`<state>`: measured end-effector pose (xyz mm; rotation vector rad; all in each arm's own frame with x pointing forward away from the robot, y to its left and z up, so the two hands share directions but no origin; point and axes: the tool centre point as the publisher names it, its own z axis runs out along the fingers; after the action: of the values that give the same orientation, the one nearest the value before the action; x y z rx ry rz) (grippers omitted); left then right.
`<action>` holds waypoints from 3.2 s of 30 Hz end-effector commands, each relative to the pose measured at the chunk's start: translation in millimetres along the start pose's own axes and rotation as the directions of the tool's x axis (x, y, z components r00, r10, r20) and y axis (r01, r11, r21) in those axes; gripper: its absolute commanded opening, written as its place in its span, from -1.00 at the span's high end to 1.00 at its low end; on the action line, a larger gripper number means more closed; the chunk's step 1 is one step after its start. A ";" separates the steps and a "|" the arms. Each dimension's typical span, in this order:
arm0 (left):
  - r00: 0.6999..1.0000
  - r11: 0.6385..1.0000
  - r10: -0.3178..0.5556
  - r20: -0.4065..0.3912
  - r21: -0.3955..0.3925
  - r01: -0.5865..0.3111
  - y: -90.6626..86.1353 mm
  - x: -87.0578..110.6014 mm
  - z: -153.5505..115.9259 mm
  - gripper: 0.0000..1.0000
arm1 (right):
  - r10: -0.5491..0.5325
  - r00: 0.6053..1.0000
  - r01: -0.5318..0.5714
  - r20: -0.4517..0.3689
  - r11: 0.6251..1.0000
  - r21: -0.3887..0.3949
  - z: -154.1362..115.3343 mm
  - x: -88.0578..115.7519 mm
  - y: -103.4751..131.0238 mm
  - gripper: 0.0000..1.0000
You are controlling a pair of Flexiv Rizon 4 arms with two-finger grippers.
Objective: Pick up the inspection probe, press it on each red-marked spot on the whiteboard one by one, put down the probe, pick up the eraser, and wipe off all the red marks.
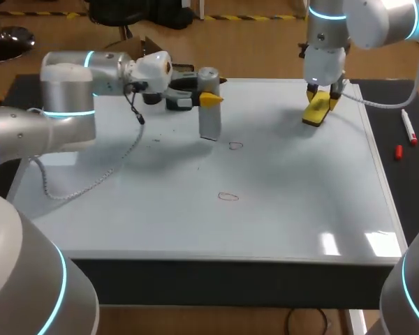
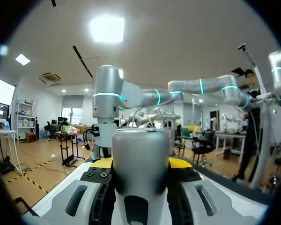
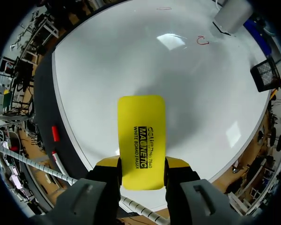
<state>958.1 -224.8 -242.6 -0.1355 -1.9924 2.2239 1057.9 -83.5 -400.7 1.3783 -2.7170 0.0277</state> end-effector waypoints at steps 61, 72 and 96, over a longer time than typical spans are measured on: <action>0.998 0.999 0.047 -0.033 0.025 -0.046 -6.0 0.0 26.1 1.00 | -0.001 1.000 0.001 -0.003 1.000 0.001 -0.9 -0.1 -1.0 1.00; 0.997 0.998 0.059 0.042 0.030 -0.061 -21.5 -3.0 -27.6 1.00 | -0.001 1.000 0.001 -0.003 1.000 0.001 -0.9 -0.1 -1.0 1.00; 0.962 0.994 0.105 0.250 0.013 -0.112 -38.1 -14.5 -175.3 1.00 | -0.001 1.000 0.001 -0.003 1.000 0.001 -0.9 -0.1 -1.0 1.00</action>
<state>1010.3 -62.6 -223.8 0.0172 -2.1233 2.4251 1057.9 -83.5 -400.8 1.3784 -2.7171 0.0279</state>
